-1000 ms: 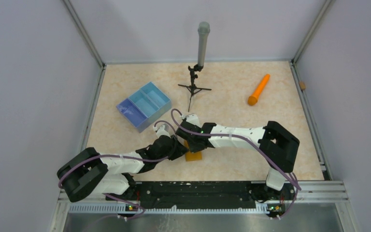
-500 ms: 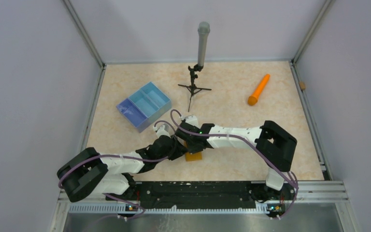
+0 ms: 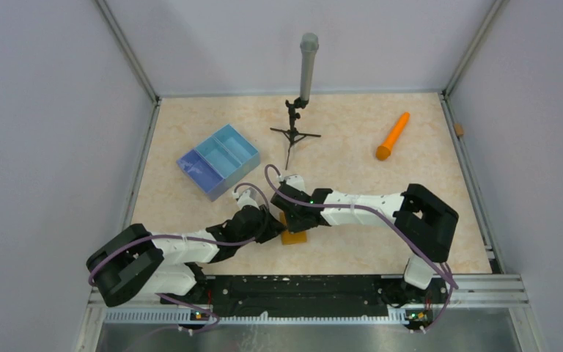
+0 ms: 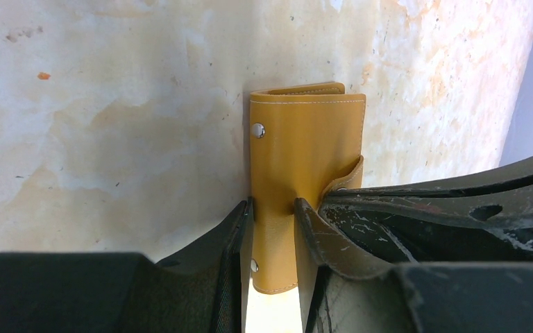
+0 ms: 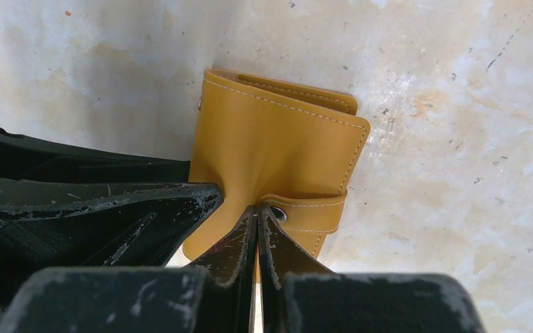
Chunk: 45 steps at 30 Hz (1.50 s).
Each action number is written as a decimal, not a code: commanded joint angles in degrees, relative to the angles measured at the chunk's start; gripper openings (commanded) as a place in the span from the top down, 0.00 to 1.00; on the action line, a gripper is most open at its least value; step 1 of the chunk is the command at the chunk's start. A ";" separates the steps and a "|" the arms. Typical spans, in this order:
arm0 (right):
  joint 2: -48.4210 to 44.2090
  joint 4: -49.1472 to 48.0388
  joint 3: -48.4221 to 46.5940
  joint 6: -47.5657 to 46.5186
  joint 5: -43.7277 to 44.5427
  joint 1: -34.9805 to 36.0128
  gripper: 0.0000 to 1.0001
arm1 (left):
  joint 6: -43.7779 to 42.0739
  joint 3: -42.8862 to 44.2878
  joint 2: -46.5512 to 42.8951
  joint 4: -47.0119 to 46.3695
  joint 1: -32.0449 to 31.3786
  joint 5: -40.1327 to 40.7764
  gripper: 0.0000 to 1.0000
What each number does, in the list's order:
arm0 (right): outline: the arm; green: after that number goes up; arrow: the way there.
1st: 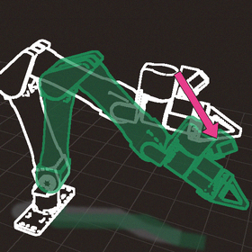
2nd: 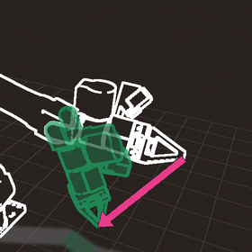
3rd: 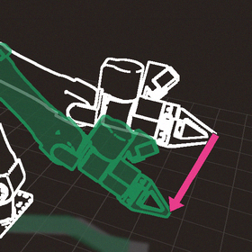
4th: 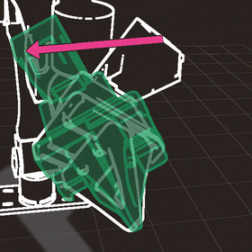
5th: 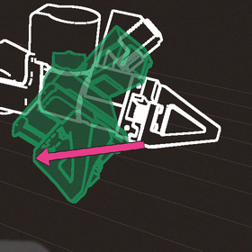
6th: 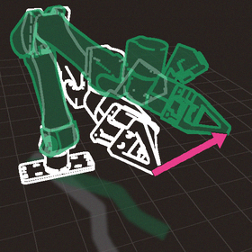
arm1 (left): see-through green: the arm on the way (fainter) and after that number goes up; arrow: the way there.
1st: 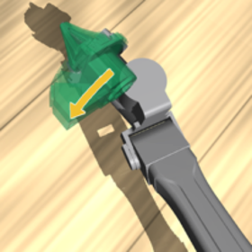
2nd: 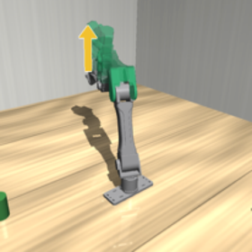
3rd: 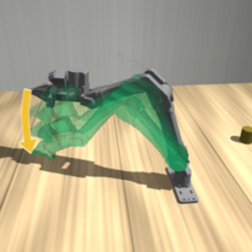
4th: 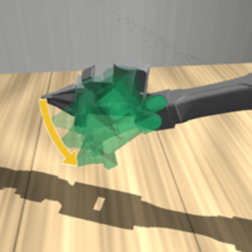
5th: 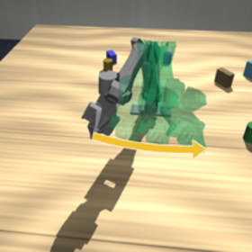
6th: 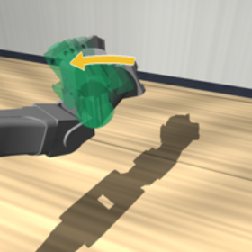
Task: Put the credit cards into the card holder
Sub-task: Close the card holder at the center of the board.
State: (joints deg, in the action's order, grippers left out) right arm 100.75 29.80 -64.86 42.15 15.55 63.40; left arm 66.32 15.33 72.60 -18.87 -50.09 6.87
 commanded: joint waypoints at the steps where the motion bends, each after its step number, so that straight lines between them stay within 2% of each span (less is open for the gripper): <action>1: -2.30 -3.89 5.30 -0.84 -4.05 -3.27 1.00 | -2.52 -2.47 2.19 14.55 -0.10 2.27 0.66; 12: -4.38 -22.96 19.94 1.75 -17.95 -9.07 1.00 | -2.52 -2.46 2.09 15.09 -0.10 2.43 0.66; 29: -3.63 -43.08 37.11 8.51 -24.22 -16.36 1.00 | -2.34 -0.39 3.74 16.70 -0.10 3.31 0.66; 39: 5.92 -60.08 45.22 12.79 -30.23 -20.90 1.00 | -1.35 1.54 5.79 17.07 -0.10 3.81 0.66; 45: 9.89 -64.15 46.82 14.33 -30.39 -22.08 1.00 | -0.76 1.69 5.98 16.51 -0.10 4.16 0.65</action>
State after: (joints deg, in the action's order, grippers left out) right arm 103.22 -50.68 -23.97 60.27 -23.64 43.29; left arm 66.74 19.18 74.91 -14.81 -50.09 7.84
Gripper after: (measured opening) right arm 0.002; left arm 0.340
